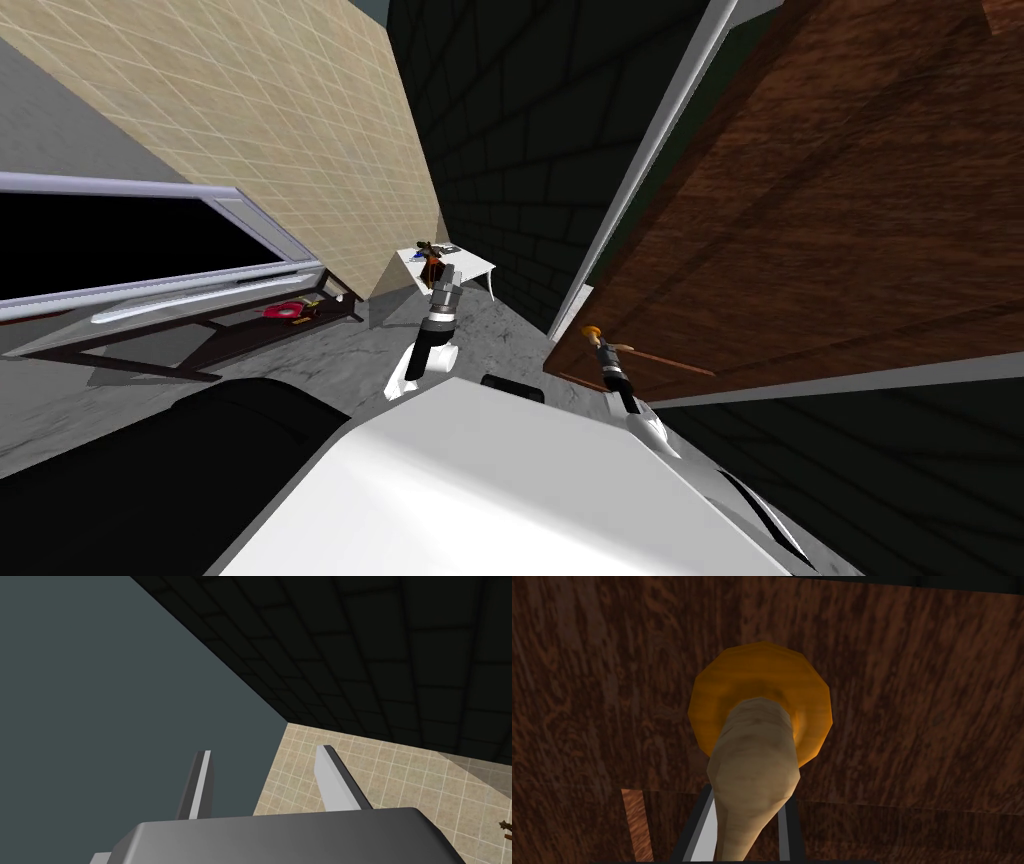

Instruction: Pull the door open

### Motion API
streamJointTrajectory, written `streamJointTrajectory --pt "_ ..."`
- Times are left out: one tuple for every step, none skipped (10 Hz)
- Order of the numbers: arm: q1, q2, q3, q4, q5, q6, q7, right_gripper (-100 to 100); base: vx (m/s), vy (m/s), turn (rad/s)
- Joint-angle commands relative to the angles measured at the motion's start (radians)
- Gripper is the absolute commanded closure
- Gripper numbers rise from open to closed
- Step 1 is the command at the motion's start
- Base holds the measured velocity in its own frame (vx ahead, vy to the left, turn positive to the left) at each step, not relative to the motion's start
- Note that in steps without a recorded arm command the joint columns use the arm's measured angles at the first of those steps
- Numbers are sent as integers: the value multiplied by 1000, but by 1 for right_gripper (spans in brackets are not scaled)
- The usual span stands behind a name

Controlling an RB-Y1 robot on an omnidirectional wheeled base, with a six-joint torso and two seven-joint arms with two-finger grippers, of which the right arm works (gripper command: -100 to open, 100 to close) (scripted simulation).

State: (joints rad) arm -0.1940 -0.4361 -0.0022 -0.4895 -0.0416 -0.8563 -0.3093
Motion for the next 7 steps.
streamJointTrajectory --pt "11 -13 16 -4 9 -20 -20 100 -113 -46 61" --pt "18 -21 27 -7 15 -33 -32 100 -205 -84 106" --pt "25 -30 39 -10 22 -47 -46 100 -232 -97 101" --pt "33 -39 51 -13 28 -62 -61 100 -239 -77 95" --pt "41 -48 63 -16 35 -77 -75 100 -213 -73 70" --pt "48 -56 74 -19 41 -90 -88 100 -214 -93 68" --pt "54 -64 83 -21 46 -101 -99 100 -191 -72 63"
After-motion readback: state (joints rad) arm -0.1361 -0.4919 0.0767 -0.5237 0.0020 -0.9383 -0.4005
